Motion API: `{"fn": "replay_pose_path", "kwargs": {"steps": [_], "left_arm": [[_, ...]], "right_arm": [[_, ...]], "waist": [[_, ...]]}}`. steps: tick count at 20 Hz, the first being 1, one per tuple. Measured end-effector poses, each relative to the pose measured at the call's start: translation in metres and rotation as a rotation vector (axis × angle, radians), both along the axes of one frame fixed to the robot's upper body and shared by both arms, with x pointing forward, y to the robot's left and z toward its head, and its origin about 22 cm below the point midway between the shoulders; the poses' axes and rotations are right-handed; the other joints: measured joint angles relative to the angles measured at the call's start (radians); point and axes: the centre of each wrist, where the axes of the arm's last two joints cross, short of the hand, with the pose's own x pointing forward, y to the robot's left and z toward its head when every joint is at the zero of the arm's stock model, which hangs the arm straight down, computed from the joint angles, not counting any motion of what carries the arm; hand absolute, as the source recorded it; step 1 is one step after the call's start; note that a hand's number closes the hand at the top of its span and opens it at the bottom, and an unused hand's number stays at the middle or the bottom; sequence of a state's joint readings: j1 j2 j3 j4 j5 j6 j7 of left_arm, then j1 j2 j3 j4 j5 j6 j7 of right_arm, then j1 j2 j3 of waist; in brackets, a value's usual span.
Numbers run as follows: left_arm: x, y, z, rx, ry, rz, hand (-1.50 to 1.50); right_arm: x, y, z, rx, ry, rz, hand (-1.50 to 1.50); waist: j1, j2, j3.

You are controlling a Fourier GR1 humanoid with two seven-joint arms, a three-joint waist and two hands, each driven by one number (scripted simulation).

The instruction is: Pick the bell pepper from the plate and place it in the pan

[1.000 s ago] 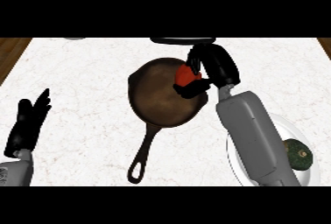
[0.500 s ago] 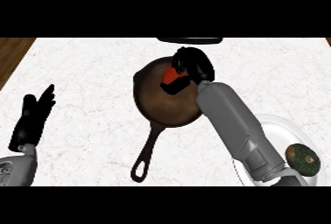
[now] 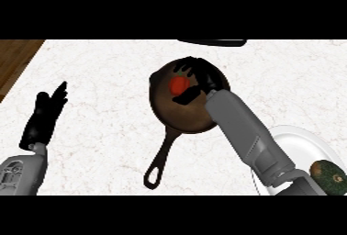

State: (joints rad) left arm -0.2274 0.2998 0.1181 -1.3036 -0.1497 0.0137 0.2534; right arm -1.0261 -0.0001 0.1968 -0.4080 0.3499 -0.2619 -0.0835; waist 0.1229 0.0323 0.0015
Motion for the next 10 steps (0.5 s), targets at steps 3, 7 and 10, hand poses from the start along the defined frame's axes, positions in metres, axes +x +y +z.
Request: {"fn": "replay_pose_path", "kwargs": {"steps": [3, 7, 10], "left_arm": [[0.0044, -0.0058, 0.0007, -0.006, 0.000, -0.014, 0.00], [0.0066, -0.0075, 0.0002, -0.006, -0.006, -0.028, 0.00], [0.0075, -0.0072, 0.0015, -0.005, -0.005, -0.031, 0.00]], "right_arm": [[-0.0016, 0.0001, -0.0054, 0.033, 0.004, 0.002, -1.50], [-0.0026, -0.0003, -0.0082, 0.108, -0.025, -0.012, -1.50], [-0.0025, -0.0002, -0.0074, 0.180, -0.060, -0.032, -1.50]], "waist": [[0.014, 0.002, 0.000], [0.026, 0.006, 0.000], [0.028, 0.005, 0.001]]}}
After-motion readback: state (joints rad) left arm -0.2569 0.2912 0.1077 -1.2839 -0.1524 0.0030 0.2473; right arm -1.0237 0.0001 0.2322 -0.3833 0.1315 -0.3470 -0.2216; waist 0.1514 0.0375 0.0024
